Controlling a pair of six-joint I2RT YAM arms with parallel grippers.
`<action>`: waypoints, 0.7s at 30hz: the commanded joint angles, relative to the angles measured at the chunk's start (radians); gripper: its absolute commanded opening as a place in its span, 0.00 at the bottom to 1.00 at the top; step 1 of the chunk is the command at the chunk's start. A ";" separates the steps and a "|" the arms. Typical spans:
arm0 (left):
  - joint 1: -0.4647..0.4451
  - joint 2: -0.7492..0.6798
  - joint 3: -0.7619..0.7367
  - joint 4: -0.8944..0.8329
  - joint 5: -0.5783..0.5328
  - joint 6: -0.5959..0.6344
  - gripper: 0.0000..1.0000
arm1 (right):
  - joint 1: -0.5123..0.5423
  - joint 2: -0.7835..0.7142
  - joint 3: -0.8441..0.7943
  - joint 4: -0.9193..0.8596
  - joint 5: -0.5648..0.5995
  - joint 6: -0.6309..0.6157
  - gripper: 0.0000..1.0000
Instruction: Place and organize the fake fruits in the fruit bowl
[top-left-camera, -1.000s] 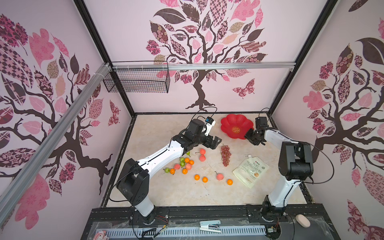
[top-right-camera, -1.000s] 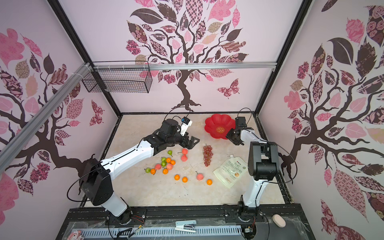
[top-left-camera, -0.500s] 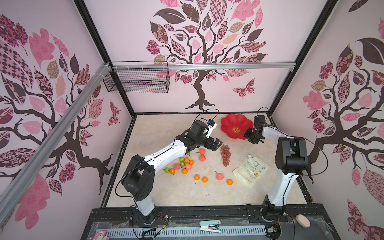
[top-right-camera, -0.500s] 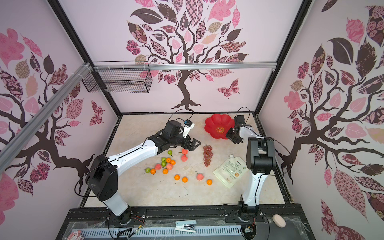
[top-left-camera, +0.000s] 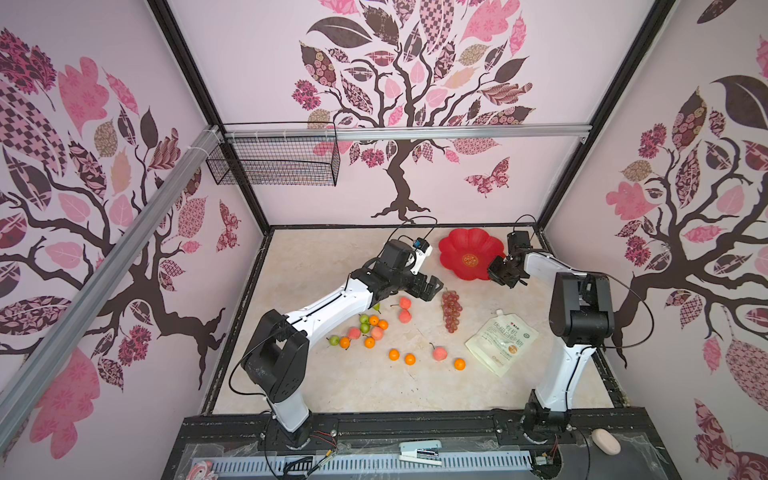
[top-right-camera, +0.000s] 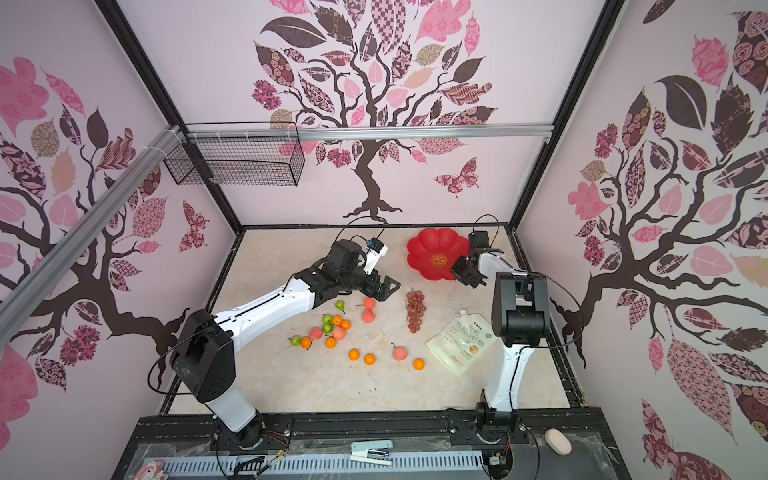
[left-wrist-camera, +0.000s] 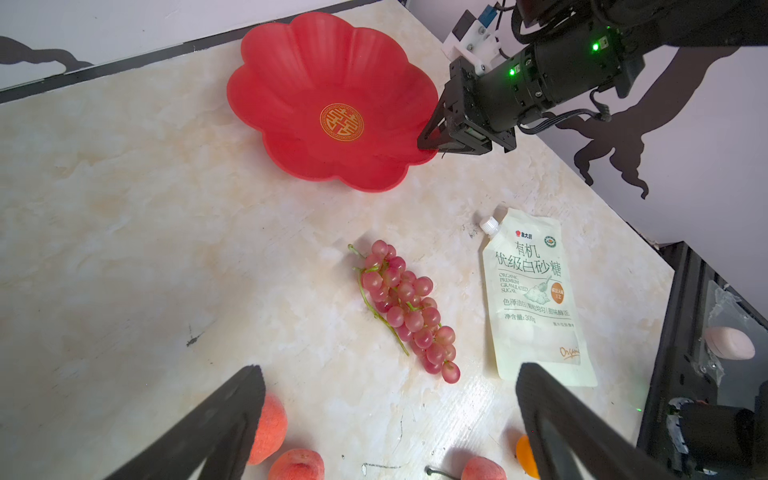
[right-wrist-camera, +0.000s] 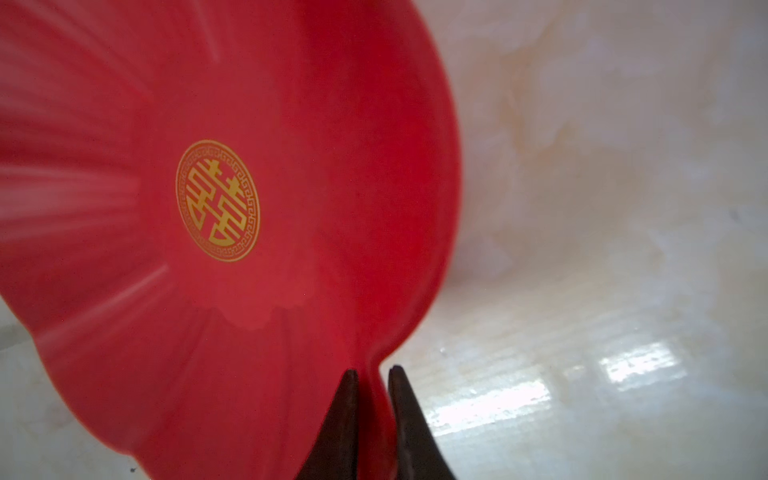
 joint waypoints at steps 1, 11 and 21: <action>0.030 -0.034 0.056 -0.002 0.012 0.000 0.99 | -0.004 0.003 0.028 -0.040 -0.010 -0.011 0.12; 0.129 -0.085 0.059 -0.019 -0.002 0.023 0.98 | 0.012 -0.023 0.046 -0.065 -0.089 -0.012 0.02; 0.169 -0.159 0.053 -0.227 0.085 0.308 0.98 | 0.134 -0.002 0.129 -0.116 -0.127 -0.024 0.00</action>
